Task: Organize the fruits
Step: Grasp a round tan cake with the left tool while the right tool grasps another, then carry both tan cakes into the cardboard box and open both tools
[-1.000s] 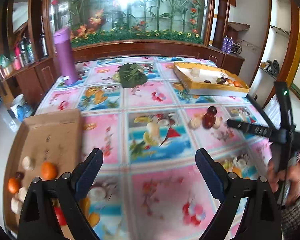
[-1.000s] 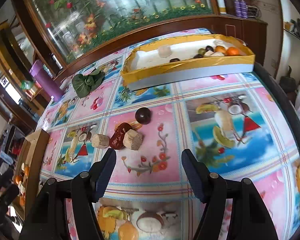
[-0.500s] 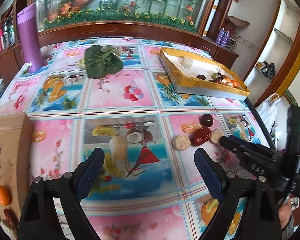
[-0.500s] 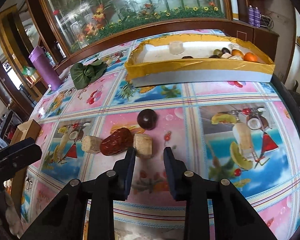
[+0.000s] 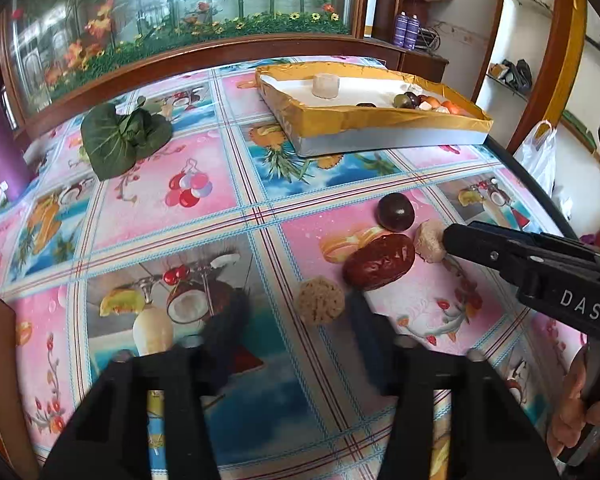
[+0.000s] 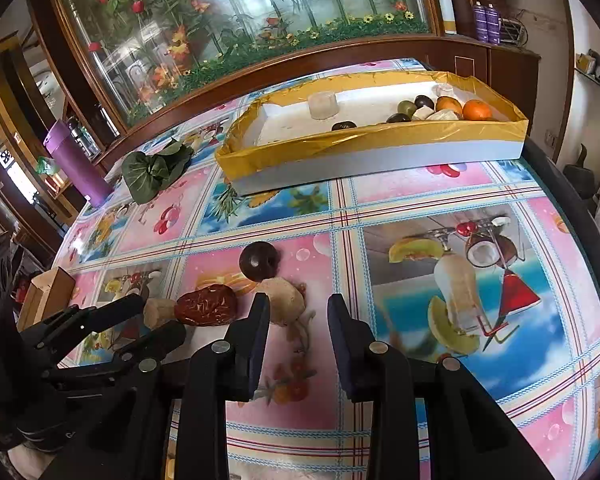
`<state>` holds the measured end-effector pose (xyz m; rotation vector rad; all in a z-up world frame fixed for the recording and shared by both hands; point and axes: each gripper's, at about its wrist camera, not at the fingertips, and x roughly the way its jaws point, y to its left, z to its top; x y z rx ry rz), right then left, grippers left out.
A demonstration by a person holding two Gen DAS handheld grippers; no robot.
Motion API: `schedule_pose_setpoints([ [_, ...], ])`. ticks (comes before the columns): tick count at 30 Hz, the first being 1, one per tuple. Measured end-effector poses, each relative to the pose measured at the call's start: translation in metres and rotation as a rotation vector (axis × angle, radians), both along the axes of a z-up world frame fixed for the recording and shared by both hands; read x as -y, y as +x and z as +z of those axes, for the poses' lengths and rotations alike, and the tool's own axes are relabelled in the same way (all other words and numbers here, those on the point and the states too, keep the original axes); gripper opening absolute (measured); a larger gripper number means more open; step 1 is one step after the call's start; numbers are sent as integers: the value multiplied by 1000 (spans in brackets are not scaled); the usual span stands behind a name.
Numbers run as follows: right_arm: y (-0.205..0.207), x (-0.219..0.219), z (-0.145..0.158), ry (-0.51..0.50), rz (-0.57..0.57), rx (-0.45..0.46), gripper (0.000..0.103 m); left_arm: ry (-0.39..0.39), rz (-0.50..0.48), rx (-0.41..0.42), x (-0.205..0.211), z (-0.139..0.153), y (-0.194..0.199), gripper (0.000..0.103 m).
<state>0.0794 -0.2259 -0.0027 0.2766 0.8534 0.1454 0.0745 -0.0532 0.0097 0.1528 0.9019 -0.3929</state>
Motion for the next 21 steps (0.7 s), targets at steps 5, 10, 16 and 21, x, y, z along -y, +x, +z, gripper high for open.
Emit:
schedule_pose_setpoints([
  [5, 6, -9, -5, -15, 24, 2, 44, -45, 24, -25, -10, 3, -1, 24],
  [10, 4, -21, -5, -62, 58, 12, 30, -70, 59, -21, -27, 14, -15, 24],
  [16, -4, -18, 2, -64, 41, 57, 25, -134, 104, 8, -61, 35, -43, 24],
  [21, -10, -14, 4, -15, 50, 66, 20, -164, 180, 35, -106, 48, -73, 24],
])
